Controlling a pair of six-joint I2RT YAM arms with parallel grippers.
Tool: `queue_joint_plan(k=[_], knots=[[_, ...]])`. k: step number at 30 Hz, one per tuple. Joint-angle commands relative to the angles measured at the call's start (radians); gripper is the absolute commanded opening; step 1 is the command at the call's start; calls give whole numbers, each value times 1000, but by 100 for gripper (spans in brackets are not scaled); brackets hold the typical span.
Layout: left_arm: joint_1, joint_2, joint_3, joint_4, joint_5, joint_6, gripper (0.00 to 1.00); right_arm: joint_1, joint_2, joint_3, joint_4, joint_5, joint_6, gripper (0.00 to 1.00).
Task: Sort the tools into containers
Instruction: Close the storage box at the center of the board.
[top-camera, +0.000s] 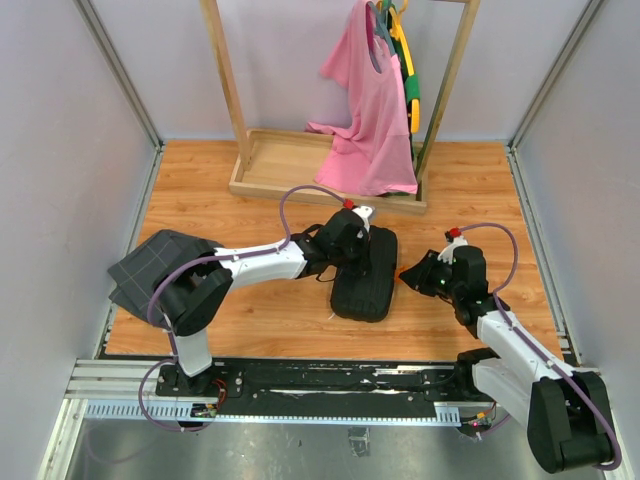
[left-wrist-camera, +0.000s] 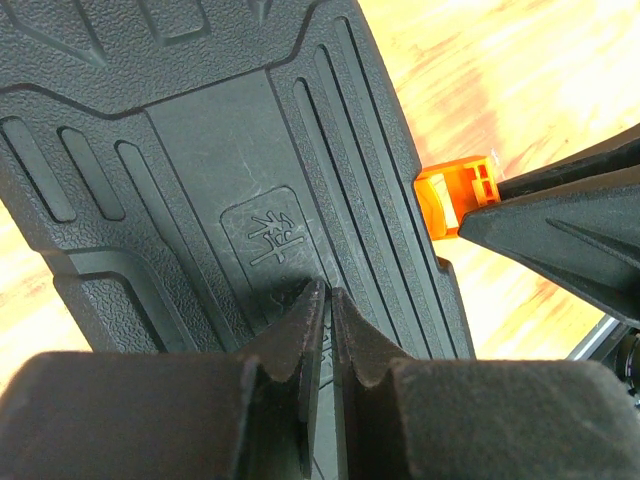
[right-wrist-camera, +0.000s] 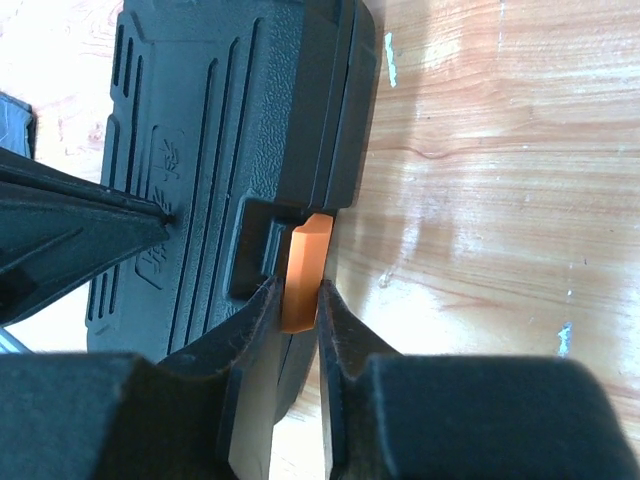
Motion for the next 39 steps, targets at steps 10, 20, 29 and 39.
queue_joint_plan(k=[10, 20, 29, 39], knots=[[-31, 98, -33, -144, -5, 11, 13, 22, 40, 48, 165, -90, 27, 21], [-35, 109, -21, -147, 0, 12, 13, 35, 70, 58, 192, -98, 36, 23], [-38, 116, -16, -147, 1, 12, 13, 47, 80, 57, 210, -103, 39, 29], [-38, 118, -15, -148, -1, 11, 13, 54, 131, 50, 254, -121, 52, 31]])
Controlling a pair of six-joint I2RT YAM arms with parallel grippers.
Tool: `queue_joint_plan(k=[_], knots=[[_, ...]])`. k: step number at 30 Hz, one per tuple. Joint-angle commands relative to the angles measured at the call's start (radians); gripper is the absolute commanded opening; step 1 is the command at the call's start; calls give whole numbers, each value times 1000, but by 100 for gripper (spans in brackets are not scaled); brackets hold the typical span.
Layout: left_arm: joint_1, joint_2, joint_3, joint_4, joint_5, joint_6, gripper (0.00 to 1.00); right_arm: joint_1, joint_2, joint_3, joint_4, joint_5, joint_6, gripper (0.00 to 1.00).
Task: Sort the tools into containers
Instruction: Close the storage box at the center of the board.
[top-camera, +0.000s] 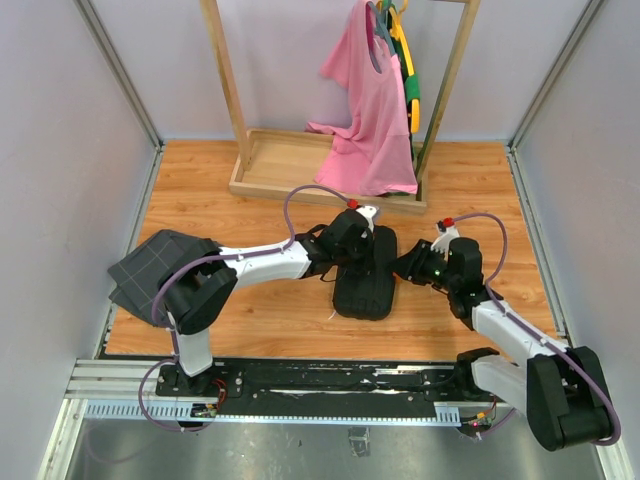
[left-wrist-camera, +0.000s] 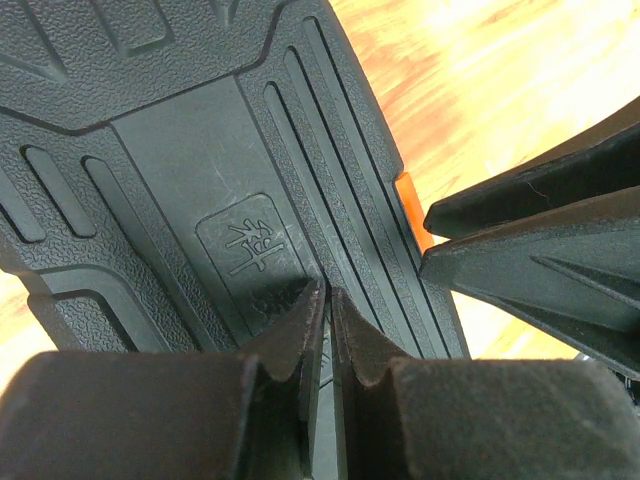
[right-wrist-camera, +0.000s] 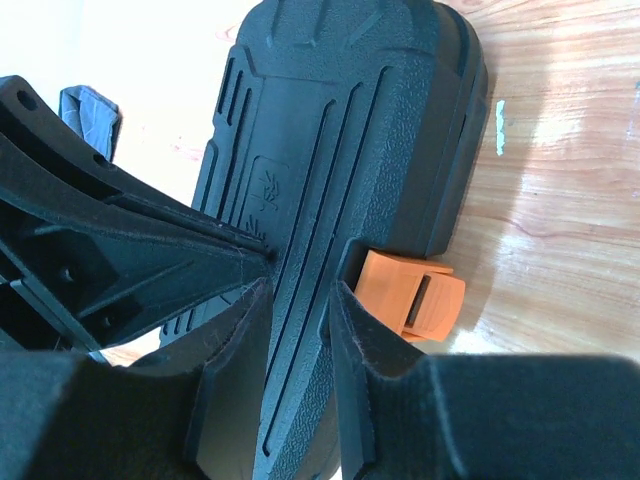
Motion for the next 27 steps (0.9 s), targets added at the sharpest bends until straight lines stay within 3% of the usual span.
queue_joint_plan(k=[1, 8, 18, 22, 27], knots=[[-24, 92, -44, -154, 8, 11, 13, 23, 25, 16, 60, -29, 16, 31], [-24, 92, -45, -154, 8, 11, 13, 24, 1, 4, 12, 18, 10, 32], [-25, 93, -44, -156, 9, 12, 13, 23, -165, 8, -292, 353, 6, 33], [-25, 92, -45, -156, 9, 14, 13, 20, -144, 13, -351, 420, 21, 28], [-25, 90, -47, -157, 7, 14, 13, 20, -48, 47, -355, 392, -4, 22]])
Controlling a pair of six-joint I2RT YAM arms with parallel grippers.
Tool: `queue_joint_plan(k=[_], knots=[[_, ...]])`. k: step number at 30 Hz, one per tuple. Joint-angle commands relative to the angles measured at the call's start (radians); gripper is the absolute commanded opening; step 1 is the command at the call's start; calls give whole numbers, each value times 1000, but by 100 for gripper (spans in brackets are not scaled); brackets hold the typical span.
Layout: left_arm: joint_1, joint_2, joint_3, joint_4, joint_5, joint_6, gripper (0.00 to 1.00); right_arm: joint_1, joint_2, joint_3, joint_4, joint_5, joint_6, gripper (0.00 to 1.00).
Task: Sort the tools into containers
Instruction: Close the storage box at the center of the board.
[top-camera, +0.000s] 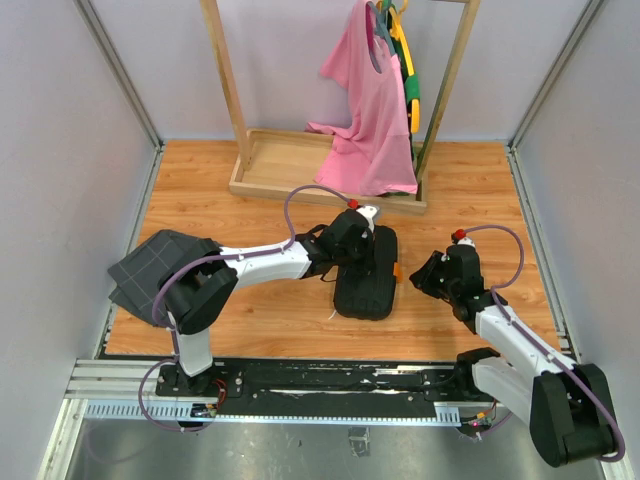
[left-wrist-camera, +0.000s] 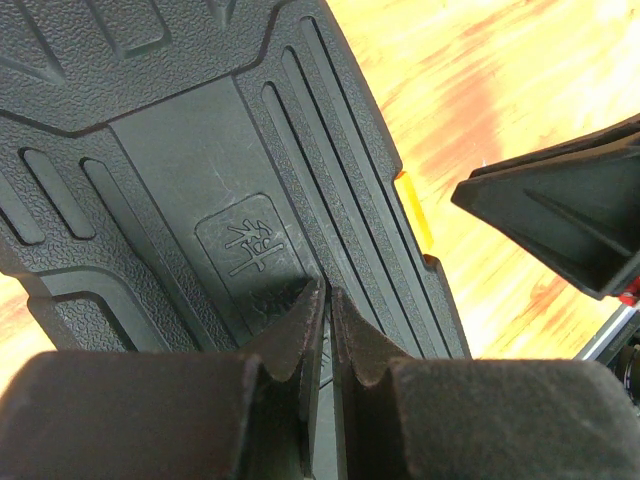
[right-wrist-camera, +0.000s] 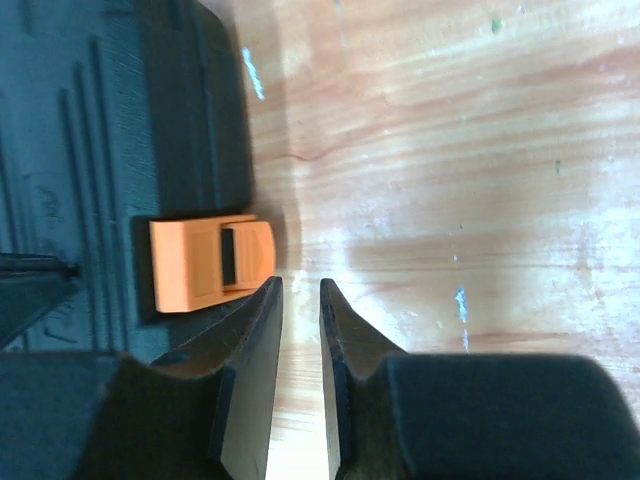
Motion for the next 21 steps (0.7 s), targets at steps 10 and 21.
queue_joint_plan(k=[10, 21], knots=[[-24, 89, -43, -164, 4, 14, 12, 15, 185, 115, -10, -63, -83, 18], [-24, 94, -42, -163, 6, 14, 12, 15, 298, 162, 5, -127, -128, 17]])
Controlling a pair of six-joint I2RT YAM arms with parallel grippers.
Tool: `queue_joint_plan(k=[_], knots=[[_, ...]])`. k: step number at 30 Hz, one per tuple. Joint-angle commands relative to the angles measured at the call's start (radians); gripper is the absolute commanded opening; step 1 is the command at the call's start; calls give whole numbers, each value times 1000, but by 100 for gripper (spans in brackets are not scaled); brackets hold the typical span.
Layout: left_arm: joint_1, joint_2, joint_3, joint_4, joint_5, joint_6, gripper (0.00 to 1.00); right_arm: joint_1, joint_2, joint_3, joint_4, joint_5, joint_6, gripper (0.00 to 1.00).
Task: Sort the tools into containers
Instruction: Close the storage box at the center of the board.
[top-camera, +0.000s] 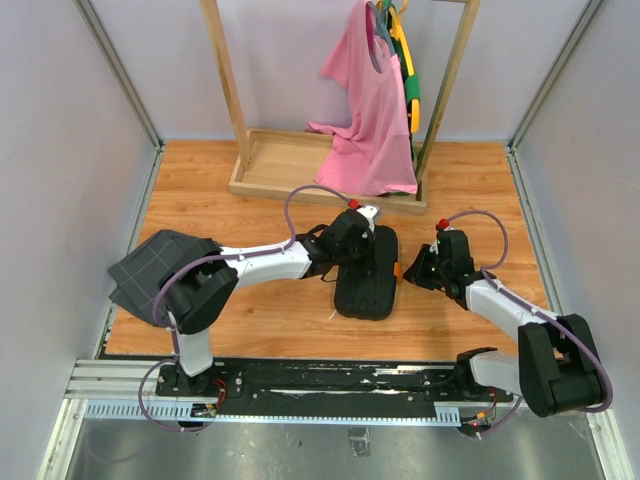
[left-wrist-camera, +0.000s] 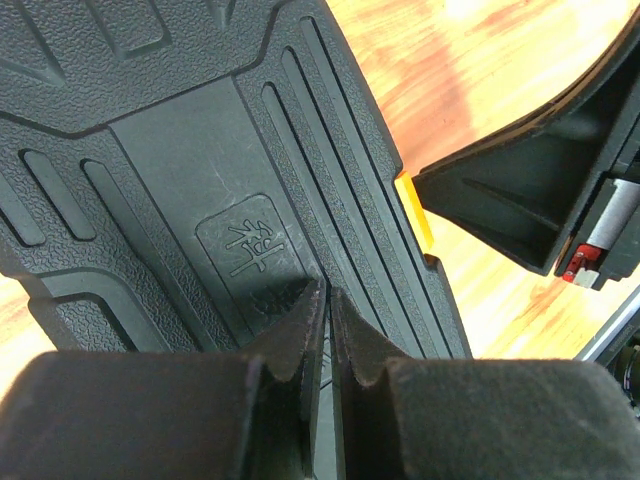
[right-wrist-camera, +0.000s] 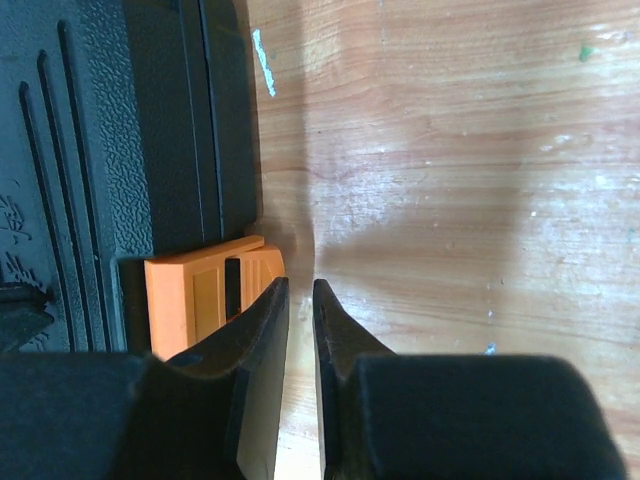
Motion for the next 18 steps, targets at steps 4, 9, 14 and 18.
queue_joint_plan(k=[4, 9, 14, 18], knots=[[-24, 93, -42, -163, 8, 13, 12, 17, 75, 54, 37, -87, -44, 16], [-24, 99, -37, -164, 10, 15, 12, 18, 132, 70, 54, -134, -51, 16], [-24, 105, -31, -165, 14, 17, 12, 28, 179, 79, 64, -171, -53, 15], [-24, 108, -29, -163, 15, 17, 12, 37, 196, 80, 68, -184, -53, 14]])
